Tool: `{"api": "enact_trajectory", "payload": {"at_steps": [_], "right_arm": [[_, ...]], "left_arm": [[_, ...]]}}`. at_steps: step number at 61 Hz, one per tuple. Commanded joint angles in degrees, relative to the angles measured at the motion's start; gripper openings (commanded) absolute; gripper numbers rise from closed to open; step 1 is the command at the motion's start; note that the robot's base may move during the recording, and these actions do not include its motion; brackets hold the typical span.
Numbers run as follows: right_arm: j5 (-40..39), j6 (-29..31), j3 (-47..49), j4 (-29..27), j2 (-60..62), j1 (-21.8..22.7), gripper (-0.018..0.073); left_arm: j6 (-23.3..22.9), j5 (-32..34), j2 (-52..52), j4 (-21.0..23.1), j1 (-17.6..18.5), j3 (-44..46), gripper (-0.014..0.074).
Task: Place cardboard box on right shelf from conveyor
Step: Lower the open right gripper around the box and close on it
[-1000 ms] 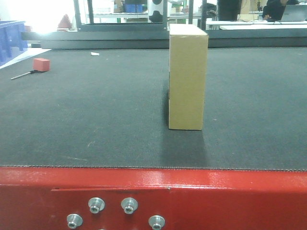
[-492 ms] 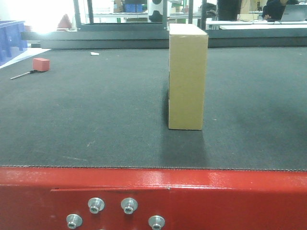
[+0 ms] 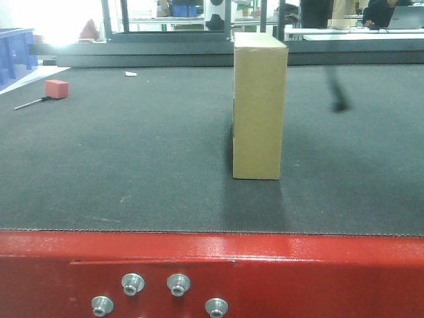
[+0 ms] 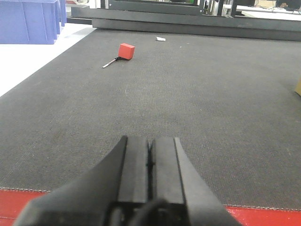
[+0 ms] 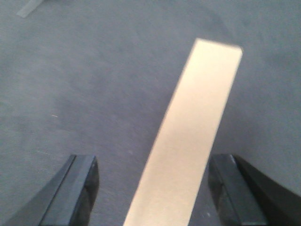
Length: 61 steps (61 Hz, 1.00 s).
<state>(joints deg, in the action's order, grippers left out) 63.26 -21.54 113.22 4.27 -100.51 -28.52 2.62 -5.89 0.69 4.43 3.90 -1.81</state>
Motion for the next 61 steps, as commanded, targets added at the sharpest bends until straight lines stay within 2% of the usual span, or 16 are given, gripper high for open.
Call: {"api": "enact_trajectory", "payload": {"at_steps": [1,5,13,32,46,61], "right_arm": [[4.3,-6.3,8.7,7.9,-2.0,-1.6,0.0581],[6.7,-6.6,12.9,10.4,-5.0,-2.9,0.0581],[7.0,-6.6,16.7,10.0,-8.1,-4.5,0.0582],[8.3,-5.9,16.6,11.5,-9.2,-4.3,0.06],[8.3,-11.9,15.6,13.1,-9.2,-2.2,0.06],[3.8,-13.2,10.7,11.3,-9.2,-0.3,0.06]], "left_arm": [[0.0,5.0,0.8,0.3,0.0,-0.6,-0.0116],[0.0,5.0,0.8,0.3,0.0,-0.6,-0.0116],[0.0,5.0,0.8,0.3,0.0,-0.6,-0.0116],[0.0,5.0,0.8,0.3,0.0,-0.6,-0.0116],[0.0,5.0,0.8,0.3,0.0,-0.6,-0.0115],[0.0,5.0,0.8,0.3,0.0,-0.6,-0.0116]]}}
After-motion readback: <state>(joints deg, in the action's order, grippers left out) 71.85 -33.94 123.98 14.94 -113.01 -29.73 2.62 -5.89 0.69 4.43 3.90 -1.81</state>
